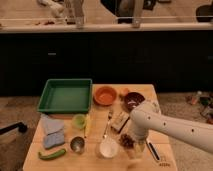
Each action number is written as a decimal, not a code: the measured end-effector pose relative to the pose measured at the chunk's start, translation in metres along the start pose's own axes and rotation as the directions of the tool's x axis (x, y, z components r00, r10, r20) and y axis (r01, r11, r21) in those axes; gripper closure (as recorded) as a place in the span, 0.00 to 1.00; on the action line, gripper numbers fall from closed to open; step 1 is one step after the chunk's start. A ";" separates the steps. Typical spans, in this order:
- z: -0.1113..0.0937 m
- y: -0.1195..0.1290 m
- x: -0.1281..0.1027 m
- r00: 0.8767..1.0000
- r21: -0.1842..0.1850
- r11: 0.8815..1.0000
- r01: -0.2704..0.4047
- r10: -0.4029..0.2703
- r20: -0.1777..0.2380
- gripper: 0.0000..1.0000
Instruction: Place grapes in tray
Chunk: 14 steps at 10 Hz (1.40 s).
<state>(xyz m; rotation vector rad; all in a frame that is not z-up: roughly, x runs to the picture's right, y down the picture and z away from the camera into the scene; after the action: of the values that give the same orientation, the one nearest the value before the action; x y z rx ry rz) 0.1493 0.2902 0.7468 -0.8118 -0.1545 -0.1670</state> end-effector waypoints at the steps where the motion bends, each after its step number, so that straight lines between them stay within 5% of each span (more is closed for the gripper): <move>1: 0.005 0.000 0.001 1.000 -0.007 1.000 -0.005 0.005 0.007 0.20; 5: 0.016 -0.005 -0.005 0.999 -0.028 0.999 0.030 -0.029 0.020 0.22; 8: 0.016 -0.009 -0.007 0.995 -0.017 0.998 0.067 -0.065 0.076 0.50; 10: 0.011 -0.007 -0.001 0.983 0.016 0.998 0.063 -0.065 0.172 0.73; 12: 0.008 -0.008 0.000 0.974 0.038 0.997 0.066 -0.073 0.216 0.94; 14: 0.003 -0.007 0.000 0.972 0.051 0.996 0.069 -0.079 0.222 1.00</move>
<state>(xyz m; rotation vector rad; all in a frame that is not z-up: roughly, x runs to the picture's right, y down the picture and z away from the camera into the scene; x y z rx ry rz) 0.1480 0.2881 0.7537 -0.7815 -0.4005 -0.1413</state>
